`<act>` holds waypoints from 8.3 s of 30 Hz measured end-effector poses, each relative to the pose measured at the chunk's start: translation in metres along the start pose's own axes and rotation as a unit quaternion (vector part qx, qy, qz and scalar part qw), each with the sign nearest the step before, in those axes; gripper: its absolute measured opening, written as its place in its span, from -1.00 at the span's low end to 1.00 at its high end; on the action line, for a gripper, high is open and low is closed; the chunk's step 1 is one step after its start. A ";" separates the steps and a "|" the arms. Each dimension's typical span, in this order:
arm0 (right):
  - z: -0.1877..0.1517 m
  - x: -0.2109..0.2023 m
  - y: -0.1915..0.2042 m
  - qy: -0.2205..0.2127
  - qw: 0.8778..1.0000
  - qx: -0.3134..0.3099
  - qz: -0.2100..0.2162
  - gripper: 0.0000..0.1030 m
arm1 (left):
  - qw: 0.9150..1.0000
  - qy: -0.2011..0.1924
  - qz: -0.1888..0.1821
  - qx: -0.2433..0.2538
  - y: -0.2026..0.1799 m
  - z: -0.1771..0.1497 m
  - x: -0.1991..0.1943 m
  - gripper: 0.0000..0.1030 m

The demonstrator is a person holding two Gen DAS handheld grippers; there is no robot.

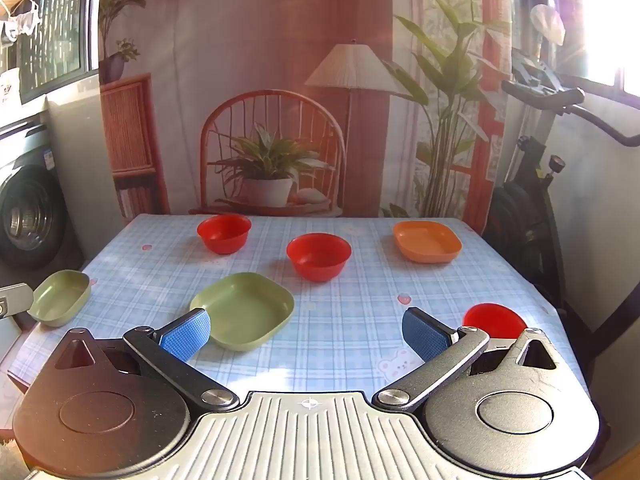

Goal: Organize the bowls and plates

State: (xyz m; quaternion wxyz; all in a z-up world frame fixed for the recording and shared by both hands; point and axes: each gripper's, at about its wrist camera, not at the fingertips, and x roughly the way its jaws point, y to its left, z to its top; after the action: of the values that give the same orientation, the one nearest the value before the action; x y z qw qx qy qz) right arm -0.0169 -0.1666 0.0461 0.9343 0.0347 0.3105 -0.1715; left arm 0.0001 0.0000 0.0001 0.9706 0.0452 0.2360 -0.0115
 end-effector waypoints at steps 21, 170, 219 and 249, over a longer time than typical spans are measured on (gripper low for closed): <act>-0.001 0.000 0.000 0.001 1.000 0.000 0.000 0.99 | 1.000 0.002 -0.001 -0.002 0.000 0.000 0.000 0.93; -0.003 0.302 -0.041 0.107 0.964 0.191 0.152 -0.88 | 0.971 0.204 -0.127 -0.001 -0.032 -0.012 0.285 -0.75; -0.017 0.317 -0.049 0.138 0.962 0.191 0.135 -0.78 | 0.978 0.192 -0.081 -0.006 -0.025 -0.025 0.294 -0.29; 0.118 0.334 -0.238 -0.002 0.995 0.099 0.003 -0.67 | 0.964 0.070 -0.254 -0.028 -0.220 0.101 0.310 0.09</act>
State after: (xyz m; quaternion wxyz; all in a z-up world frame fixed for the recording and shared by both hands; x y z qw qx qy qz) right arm 0.2190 -0.5104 -0.0468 0.9273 0.1273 0.2903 -0.1989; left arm 0.3118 -0.2287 -0.0708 0.9177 -0.0433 0.3070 -0.2482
